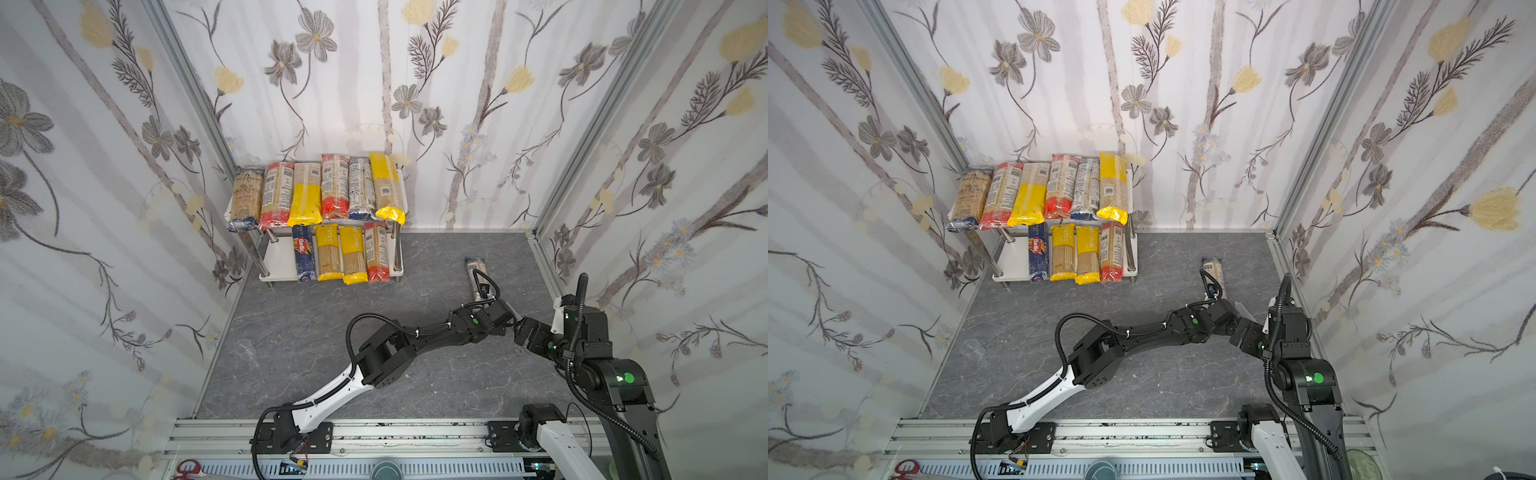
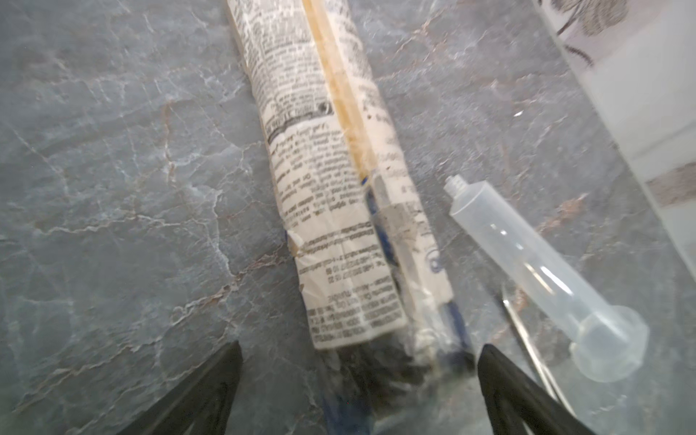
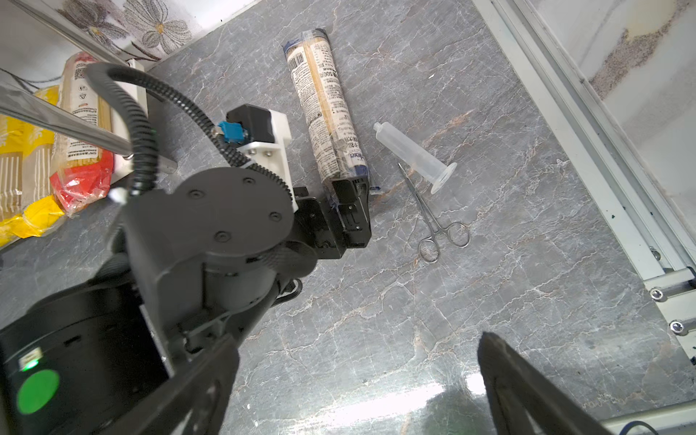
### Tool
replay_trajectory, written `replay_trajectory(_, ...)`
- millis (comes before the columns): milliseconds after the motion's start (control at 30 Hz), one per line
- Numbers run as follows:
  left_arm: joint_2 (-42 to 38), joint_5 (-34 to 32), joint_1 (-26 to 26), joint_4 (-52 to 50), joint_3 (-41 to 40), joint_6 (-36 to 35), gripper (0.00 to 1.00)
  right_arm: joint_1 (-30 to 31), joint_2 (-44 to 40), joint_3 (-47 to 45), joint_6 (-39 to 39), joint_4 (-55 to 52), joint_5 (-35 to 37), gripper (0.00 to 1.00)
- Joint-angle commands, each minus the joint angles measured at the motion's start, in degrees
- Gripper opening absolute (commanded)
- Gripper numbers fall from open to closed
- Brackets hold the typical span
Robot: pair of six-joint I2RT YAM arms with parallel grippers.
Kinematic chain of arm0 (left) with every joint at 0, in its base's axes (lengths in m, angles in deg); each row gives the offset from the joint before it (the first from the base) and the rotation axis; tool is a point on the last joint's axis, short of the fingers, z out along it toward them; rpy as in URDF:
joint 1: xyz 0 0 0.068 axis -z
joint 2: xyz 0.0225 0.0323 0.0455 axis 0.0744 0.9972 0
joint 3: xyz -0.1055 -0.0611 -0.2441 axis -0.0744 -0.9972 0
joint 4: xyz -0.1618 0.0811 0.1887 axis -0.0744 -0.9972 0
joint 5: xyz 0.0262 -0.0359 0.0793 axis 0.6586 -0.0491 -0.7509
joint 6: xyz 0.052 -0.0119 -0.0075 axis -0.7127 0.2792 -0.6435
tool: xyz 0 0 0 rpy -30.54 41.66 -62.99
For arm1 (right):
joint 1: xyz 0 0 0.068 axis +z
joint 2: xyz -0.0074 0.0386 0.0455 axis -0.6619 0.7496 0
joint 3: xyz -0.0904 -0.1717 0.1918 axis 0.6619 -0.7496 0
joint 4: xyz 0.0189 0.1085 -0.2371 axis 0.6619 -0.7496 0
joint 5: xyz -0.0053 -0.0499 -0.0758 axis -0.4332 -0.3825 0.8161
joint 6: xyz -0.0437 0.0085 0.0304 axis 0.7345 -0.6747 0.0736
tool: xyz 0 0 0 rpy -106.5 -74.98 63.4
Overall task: Arrange pasta packages on shelves
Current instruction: Move the pasta bag to the center of the table.
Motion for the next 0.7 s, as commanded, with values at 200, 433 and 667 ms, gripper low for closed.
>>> replay_trajectory(200, 0.86, -2.79, 0.18, -7.46, 0.07, -0.98, 0.91, -0.06, -0.96, 0.34, -0.14, 0.33, 0.57, 1.0)
replay_trajectory(433, -2.37, -3.35, 0.13, -7.55, -3.88, -2.13, 0.55, -0.12, -0.29, 0.43, -0.1, 0.6, 0.7, 1.0)
replay_trajectory(667, -11.17, -4.98, 0.08, -7.44, -16.63, -1.55, 0.24, -0.12, 0.26, -0.73, -0.17, 1.97, -0.29, 1.0)
